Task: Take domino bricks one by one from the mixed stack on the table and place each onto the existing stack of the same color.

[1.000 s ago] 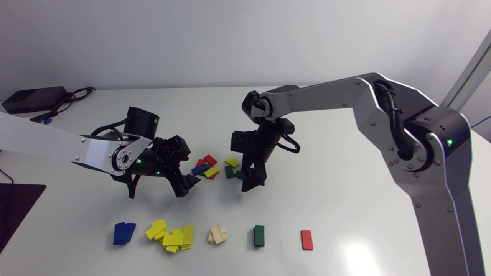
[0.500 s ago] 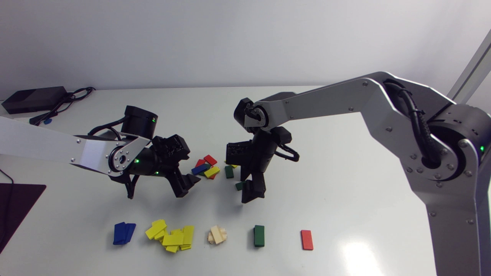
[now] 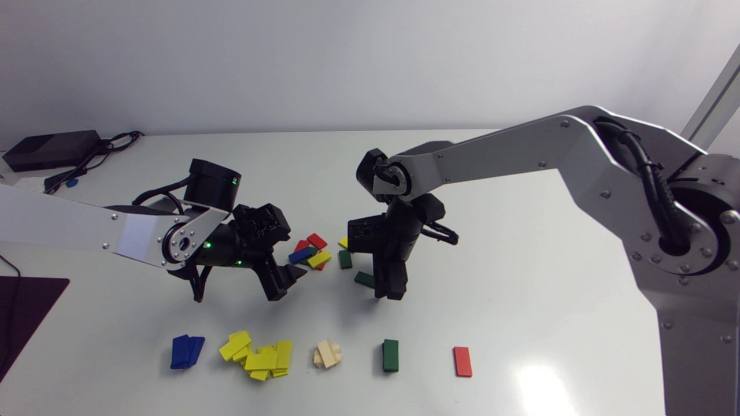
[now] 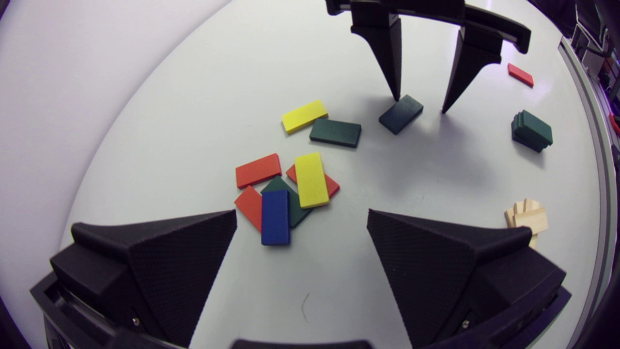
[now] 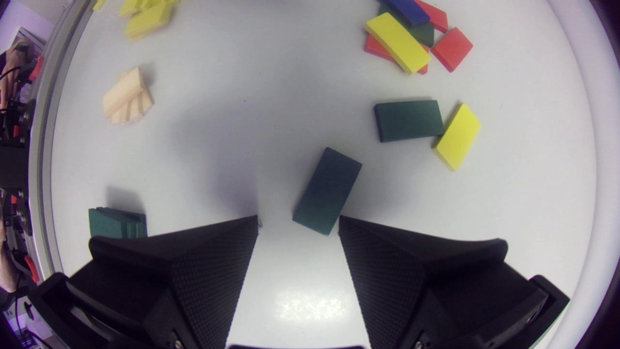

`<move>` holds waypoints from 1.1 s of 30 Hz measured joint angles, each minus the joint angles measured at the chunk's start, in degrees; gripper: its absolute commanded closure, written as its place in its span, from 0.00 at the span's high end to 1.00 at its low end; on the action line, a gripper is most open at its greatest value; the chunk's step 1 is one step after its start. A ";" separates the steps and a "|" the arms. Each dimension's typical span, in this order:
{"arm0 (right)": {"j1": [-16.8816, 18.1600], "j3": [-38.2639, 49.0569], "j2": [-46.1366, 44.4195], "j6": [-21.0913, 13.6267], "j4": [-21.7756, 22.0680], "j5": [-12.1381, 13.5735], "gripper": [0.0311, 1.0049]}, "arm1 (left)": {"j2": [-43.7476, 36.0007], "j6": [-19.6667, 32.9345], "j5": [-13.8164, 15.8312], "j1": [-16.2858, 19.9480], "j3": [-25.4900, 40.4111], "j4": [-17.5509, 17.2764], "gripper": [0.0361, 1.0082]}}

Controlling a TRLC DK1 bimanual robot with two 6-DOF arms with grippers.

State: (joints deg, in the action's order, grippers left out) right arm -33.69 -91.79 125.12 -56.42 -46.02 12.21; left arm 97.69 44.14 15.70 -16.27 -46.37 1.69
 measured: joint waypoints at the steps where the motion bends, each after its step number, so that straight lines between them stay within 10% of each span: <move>1: -0.20 0.35 -0.24 0.02 0.39 -0.76 0.44 | -0.11 0.00 0.00 0.00 0.00 -0.07 0.95; 10: -3.43 2.95 -1.92 1.57 3.91 -6.23 0.41 | -0.98 -0.02 0.00 -0.09 0.00 -0.83 0.95; 25: -5.18 4.85 -3.41 3.56 4.24 -6.47 0.43 | -1.49 -0.02 -0.02 -0.22 0.85 -0.83 0.95; 30: -4.55 2.71 -3.41 6.10 4.31 -7.26 0.87 | -1.57 -0.02 -0.02 -0.37 0.96 -0.83 0.95; 33: -4.63 1.64 -3.41 7.26 4.26 -7.61 0.89 | -1.81 -0.02 -0.02 -0.35 1.05 -0.83 0.95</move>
State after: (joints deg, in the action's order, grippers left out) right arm -38.33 -90.15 121.71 -49.17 -41.76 4.60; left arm 95.88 44.12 15.68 -16.62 -45.32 0.86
